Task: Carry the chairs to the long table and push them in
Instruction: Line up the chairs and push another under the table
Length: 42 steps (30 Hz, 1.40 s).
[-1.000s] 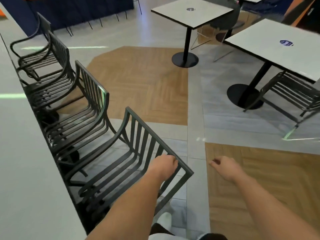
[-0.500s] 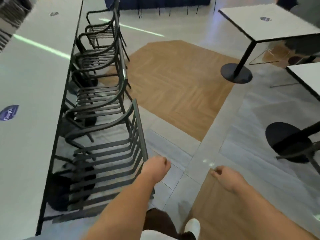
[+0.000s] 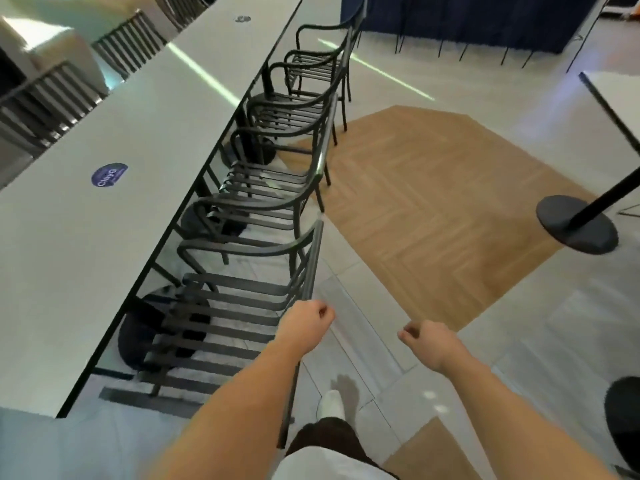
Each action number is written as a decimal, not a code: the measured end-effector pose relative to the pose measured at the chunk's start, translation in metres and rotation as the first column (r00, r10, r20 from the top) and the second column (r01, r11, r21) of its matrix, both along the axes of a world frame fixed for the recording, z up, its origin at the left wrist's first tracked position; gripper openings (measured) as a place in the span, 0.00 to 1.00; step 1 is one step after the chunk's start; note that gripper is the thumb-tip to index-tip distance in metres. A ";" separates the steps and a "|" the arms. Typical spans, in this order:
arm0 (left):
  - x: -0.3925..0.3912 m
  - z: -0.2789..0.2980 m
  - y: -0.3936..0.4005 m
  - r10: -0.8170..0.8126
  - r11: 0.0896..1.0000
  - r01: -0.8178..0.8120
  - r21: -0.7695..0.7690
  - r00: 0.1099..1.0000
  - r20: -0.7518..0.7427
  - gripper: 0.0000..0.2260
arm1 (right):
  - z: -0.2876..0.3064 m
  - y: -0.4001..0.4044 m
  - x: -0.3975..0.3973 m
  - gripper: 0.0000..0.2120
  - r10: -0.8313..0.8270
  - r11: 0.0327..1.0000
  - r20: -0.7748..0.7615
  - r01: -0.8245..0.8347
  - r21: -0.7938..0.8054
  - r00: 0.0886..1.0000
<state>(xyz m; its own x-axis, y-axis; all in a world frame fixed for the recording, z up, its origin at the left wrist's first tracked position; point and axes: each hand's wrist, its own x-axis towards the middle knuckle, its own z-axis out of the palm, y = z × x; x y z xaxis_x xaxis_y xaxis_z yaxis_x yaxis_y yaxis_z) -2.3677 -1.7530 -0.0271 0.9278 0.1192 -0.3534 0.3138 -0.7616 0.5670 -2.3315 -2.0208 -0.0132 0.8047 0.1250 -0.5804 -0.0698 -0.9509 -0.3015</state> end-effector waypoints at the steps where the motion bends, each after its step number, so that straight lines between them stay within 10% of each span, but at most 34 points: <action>1: 0.009 0.002 0.006 0.038 0.999 -0.038 -0.019 0.999 0.003 0.17 | 0.003 0.008 0.017 0.15 0.032 0.999 0.000 -0.032 -0.002 0.999; 16: 0.052 0.001 0.054 0.340 0.940 -0.339 0.033 0.936 -0.090 0.16 | 0.022 0.115 0.182 0.16 0.455 0.886 0.075 -0.459 0.064 0.887; 33: 0.002 0.012 -0.035 0.865 0.500 -0.865 0.049 0.497 -0.068 0.15 | 0.019 0.175 0.240 0.13 0.961 0.266 0.067 -0.964 0.017 0.267; 42: -0.070 -0.016 -0.059 0.927 0.374 -0.921 0.109 0.366 -0.084 0.10 | 0.003 0.217 0.204 0.13 0.986 0.137 0.092 -0.991 -0.001 0.136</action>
<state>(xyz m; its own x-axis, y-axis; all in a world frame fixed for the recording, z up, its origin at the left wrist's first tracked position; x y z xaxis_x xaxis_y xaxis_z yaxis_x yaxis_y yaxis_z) -2.4379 -1.8116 -0.0430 0.1832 0.8912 -0.4149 0.8916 0.0271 0.4520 -2.1280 -1.8040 -0.0103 -0.0062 0.8636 -0.5041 0.9366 -0.1715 -0.3054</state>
